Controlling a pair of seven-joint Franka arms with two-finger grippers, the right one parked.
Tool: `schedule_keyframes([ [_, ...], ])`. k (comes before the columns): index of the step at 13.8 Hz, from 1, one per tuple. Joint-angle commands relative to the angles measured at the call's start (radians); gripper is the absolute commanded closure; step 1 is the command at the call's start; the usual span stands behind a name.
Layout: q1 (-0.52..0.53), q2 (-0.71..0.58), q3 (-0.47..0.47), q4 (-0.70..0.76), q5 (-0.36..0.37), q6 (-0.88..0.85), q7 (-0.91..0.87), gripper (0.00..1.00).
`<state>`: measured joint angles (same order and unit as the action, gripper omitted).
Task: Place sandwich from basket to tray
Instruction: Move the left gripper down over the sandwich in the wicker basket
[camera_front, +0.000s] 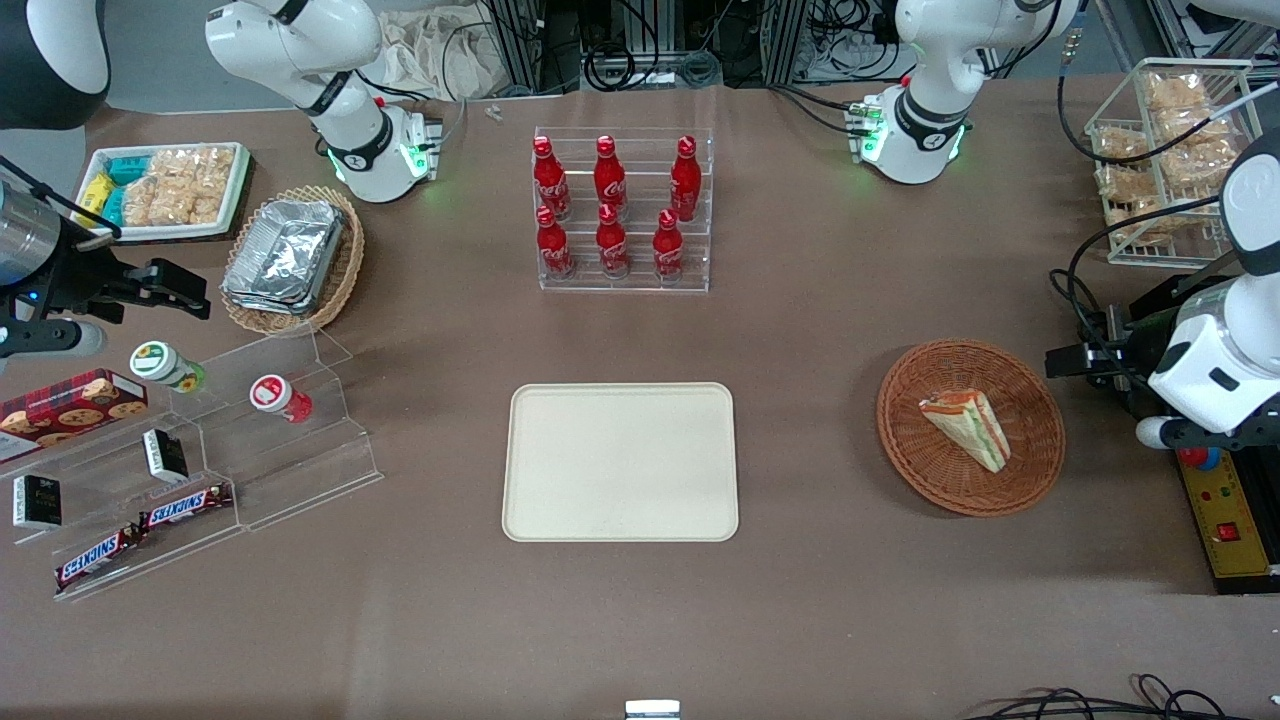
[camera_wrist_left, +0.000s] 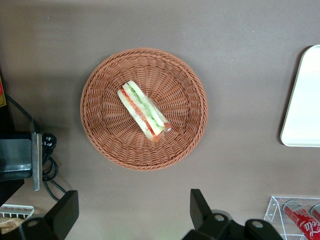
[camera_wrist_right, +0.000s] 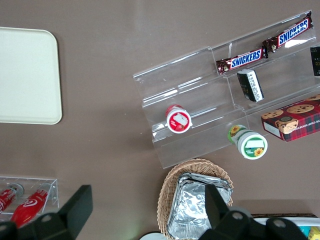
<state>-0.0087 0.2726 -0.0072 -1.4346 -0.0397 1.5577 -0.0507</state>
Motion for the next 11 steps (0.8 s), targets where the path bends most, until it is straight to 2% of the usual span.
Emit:
schedule_keyframes([
  [1,0.003,0.011,-0.002,0.023,0.0,-0.004,0.017,0.01],
  [7,0.001,0.016,-0.004,0.013,0.003,-0.019,0.009,0.01],
  [11,-0.002,0.016,-0.004,-0.064,0.009,0.025,0.006,0.01],
])
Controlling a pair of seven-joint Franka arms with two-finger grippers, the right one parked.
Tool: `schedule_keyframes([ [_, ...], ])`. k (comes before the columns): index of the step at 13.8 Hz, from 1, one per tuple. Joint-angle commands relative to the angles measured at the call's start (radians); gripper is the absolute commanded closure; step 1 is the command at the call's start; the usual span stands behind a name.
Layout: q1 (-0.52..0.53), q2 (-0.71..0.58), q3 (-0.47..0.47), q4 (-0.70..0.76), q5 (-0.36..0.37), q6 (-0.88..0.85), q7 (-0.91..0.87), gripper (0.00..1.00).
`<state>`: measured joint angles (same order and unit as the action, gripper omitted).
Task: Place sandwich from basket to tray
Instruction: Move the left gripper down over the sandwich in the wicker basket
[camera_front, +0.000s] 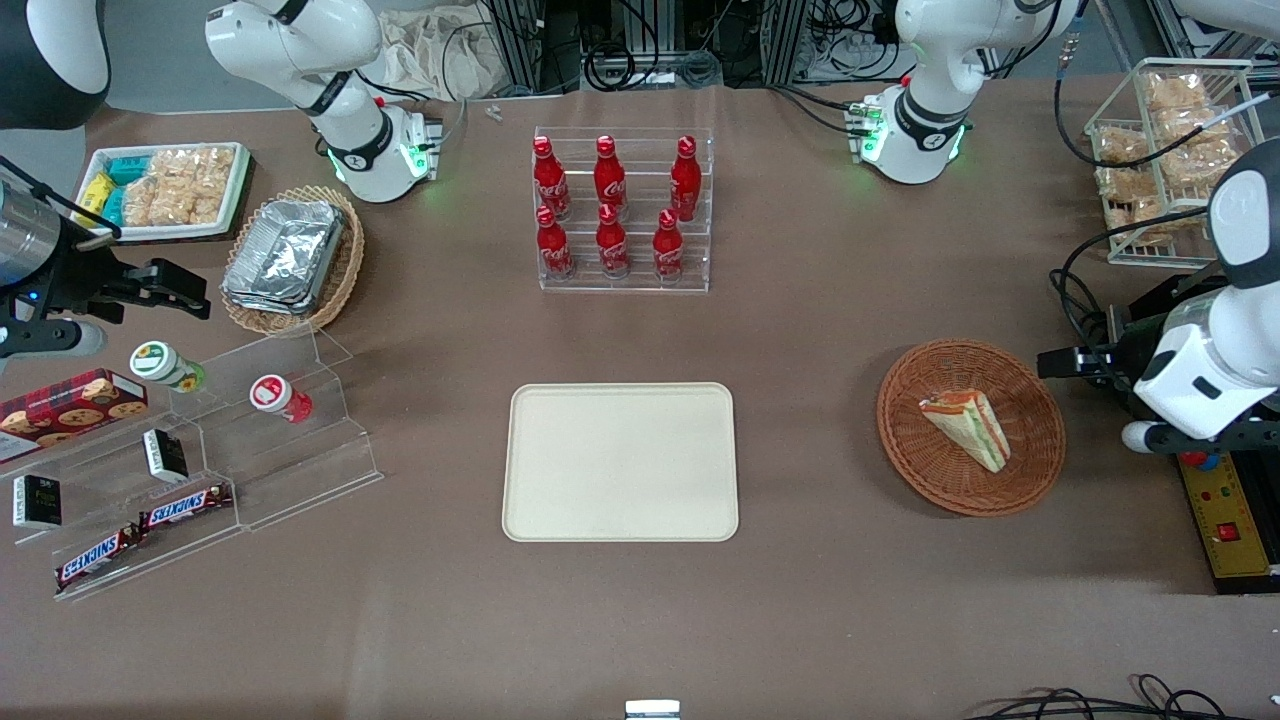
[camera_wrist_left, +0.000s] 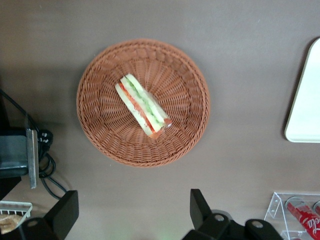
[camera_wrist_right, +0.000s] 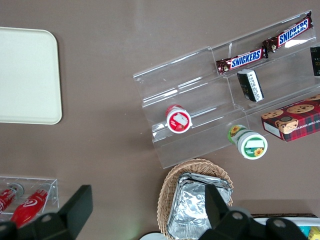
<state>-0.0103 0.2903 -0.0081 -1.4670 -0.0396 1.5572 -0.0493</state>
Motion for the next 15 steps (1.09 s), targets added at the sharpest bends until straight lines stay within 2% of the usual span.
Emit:
schedule_keyframes([
  [1,0.0,-0.008,-0.003,-0.073,0.009,0.061,-0.01,0.01],
  [7,0.003,-0.011,-0.003,-0.329,0.01,0.414,-0.392,0.01],
  [13,0.004,0.016,0.002,-0.521,0.012,0.634,-0.535,0.01],
  [15,0.004,0.03,0.002,-0.544,0.012,0.681,-0.561,0.01],
])
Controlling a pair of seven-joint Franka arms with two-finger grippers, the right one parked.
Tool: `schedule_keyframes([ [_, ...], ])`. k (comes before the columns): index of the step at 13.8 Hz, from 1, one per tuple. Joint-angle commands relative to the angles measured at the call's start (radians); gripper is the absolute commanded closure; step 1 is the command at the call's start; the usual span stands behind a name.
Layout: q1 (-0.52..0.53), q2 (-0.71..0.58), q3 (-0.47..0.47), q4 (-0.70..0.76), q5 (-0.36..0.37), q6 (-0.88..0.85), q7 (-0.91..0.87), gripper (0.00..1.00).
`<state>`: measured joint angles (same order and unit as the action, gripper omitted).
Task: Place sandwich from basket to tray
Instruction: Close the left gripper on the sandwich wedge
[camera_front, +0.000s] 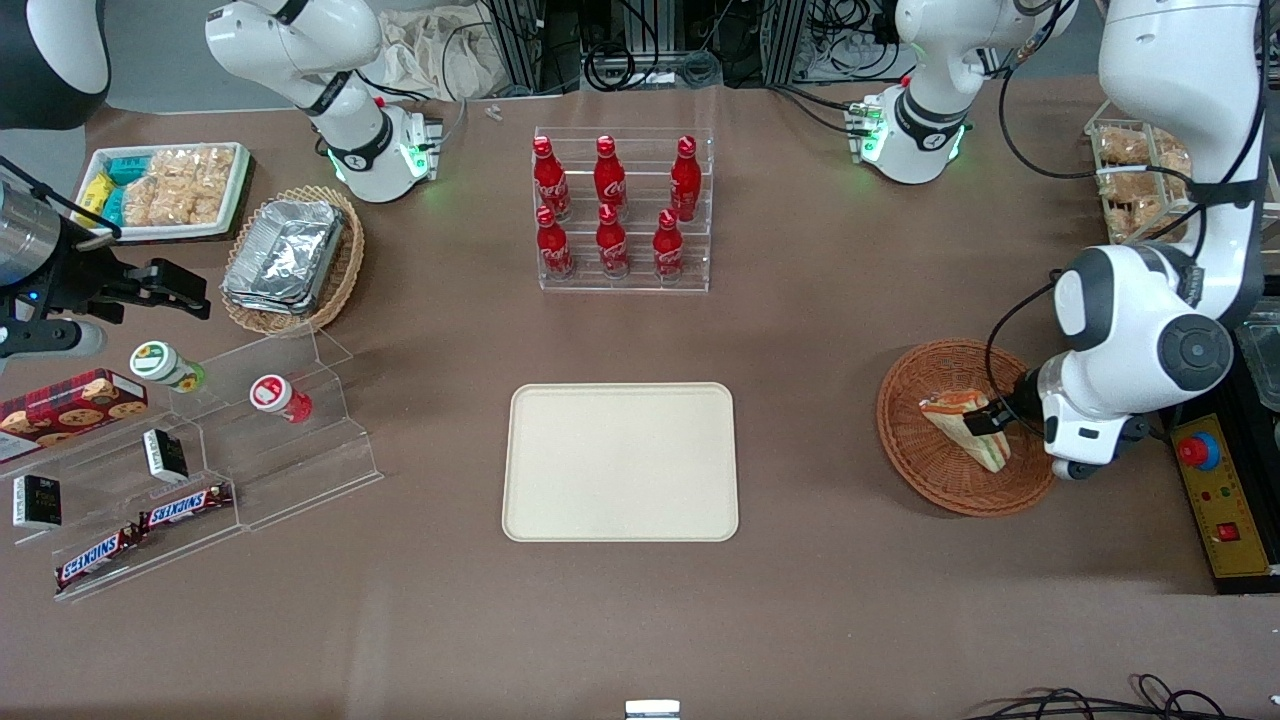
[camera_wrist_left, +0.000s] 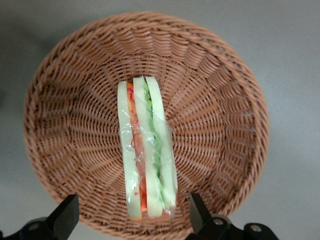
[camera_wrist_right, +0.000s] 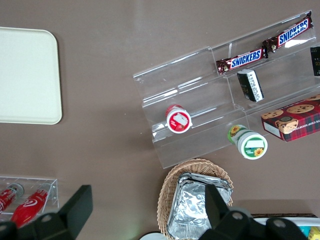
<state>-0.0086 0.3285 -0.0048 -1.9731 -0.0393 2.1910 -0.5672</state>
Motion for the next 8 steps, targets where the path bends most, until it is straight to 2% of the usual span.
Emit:
schedule_keyframes([
  [1,0.004,0.003,0.0,-0.039,0.012,0.067,-0.06,0.01],
  [7,0.004,0.049,0.0,-0.07,0.013,0.188,-0.132,0.02],
  [8,0.004,0.049,0.0,-0.088,0.012,0.203,-0.135,0.05],
])
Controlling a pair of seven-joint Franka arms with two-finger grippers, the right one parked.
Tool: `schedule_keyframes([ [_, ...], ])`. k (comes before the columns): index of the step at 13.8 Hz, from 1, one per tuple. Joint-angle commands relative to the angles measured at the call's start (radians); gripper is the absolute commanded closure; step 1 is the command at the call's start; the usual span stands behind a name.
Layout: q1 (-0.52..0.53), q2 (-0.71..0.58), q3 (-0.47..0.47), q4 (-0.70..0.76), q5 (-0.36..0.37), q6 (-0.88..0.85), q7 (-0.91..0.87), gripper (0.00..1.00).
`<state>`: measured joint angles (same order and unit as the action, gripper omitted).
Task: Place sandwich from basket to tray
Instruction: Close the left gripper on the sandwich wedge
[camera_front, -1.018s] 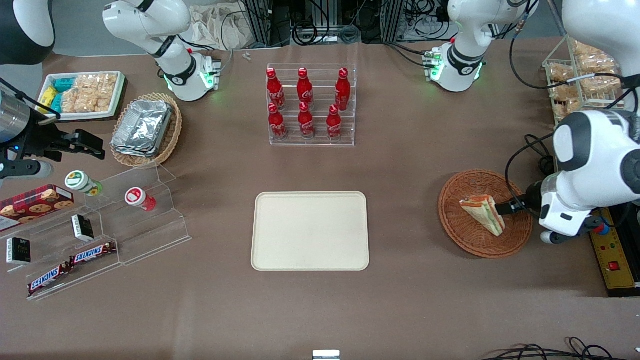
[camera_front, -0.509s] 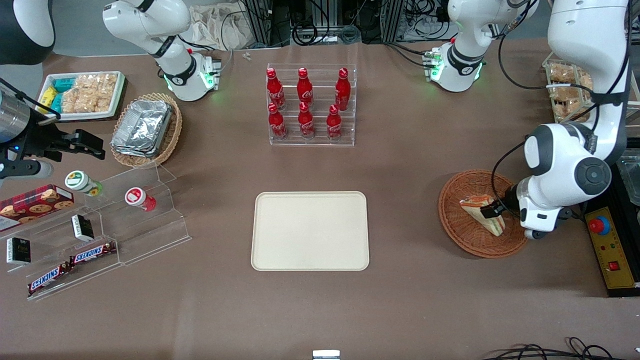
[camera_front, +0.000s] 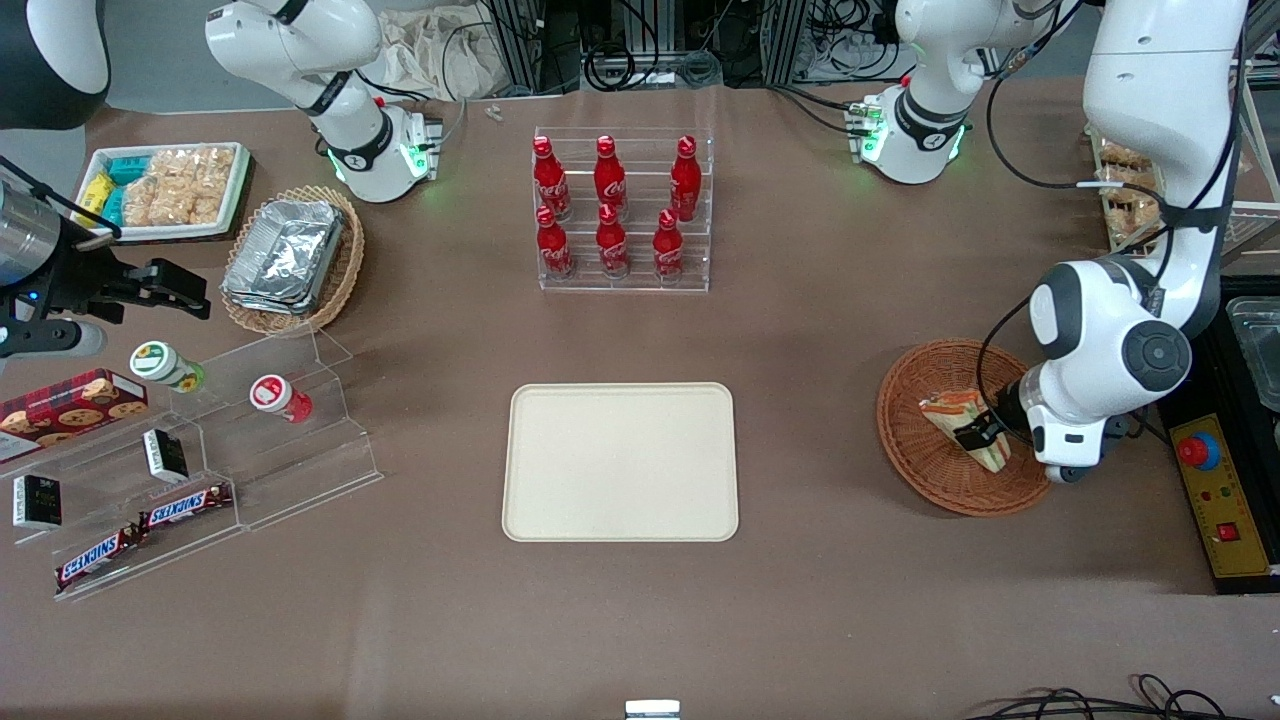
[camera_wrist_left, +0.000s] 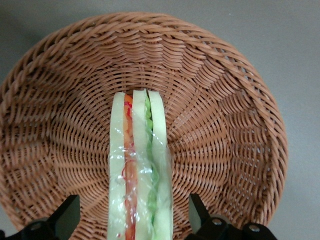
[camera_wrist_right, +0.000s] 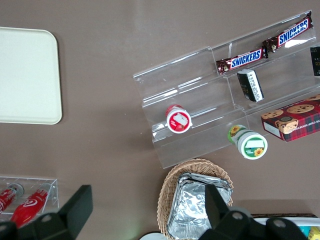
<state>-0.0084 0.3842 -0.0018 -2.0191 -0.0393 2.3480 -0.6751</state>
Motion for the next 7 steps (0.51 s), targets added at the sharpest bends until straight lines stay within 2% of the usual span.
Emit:
schedule_keyframes([
  [1,0.004,-0.008,-0.001,-0.052,0.013,0.054,-0.027,0.06],
  [2,0.004,-0.011,0.0,-0.053,0.013,0.053,-0.029,0.1],
  [3,0.004,-0.015,0.0,-0.05,0.013,0.053,-0.035,0.18],
  [4,0.004,-0.016,0.002,-0.046,0.013,0.048,-0.041,0.33],
  [5,0.002,-0.021,0.002,-0.038,0.013,0.037,-0.041,0.55],
  [7,-0.004,-0.034,0.0,0.011,0.013,-0.048,-0.043,0.86],
])
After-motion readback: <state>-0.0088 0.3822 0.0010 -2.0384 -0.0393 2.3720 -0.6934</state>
